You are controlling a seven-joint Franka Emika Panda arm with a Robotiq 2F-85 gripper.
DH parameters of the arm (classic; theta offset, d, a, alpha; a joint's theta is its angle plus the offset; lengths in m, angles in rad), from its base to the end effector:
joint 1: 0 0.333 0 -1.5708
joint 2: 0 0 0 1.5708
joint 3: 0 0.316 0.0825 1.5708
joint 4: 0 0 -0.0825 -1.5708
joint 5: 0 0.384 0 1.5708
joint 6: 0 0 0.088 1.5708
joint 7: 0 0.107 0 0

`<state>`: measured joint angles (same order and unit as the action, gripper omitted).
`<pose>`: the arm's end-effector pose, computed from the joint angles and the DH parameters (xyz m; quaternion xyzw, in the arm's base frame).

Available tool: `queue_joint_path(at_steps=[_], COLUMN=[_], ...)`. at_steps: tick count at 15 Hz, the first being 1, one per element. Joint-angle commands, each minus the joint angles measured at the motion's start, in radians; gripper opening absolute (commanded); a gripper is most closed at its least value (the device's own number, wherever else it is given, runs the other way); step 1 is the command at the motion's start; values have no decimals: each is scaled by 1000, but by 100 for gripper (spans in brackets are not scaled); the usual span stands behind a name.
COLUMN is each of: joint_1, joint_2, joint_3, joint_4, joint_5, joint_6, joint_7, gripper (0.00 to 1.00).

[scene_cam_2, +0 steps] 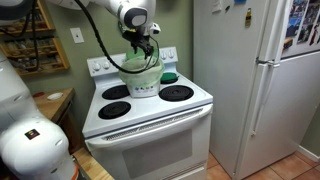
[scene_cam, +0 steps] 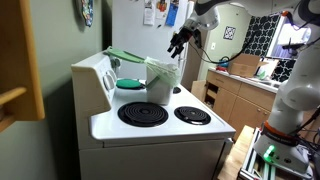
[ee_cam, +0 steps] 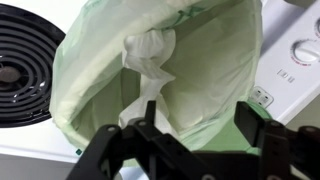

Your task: Open the lid on the bin

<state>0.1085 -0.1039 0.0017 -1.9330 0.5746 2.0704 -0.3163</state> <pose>0.5483 0.0890 0.5627 -0.9527 -0.0990 -0.1419 0.2499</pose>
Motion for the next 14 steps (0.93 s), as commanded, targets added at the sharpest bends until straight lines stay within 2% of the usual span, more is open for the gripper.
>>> queue_joint_path(at_steps=[1,7,8,14], joint_1=[-6,9,15,17], joint_2=[-104,-208,-157,-157], joint_3=[30,54,39,39], joint_4=[-81,-157,-95,-93], joint_5=[-77,-161,-131,-132], joint_6=[46,85,60,61], joint_7=[35,39,25,25], gripper=[100,100,100,100])
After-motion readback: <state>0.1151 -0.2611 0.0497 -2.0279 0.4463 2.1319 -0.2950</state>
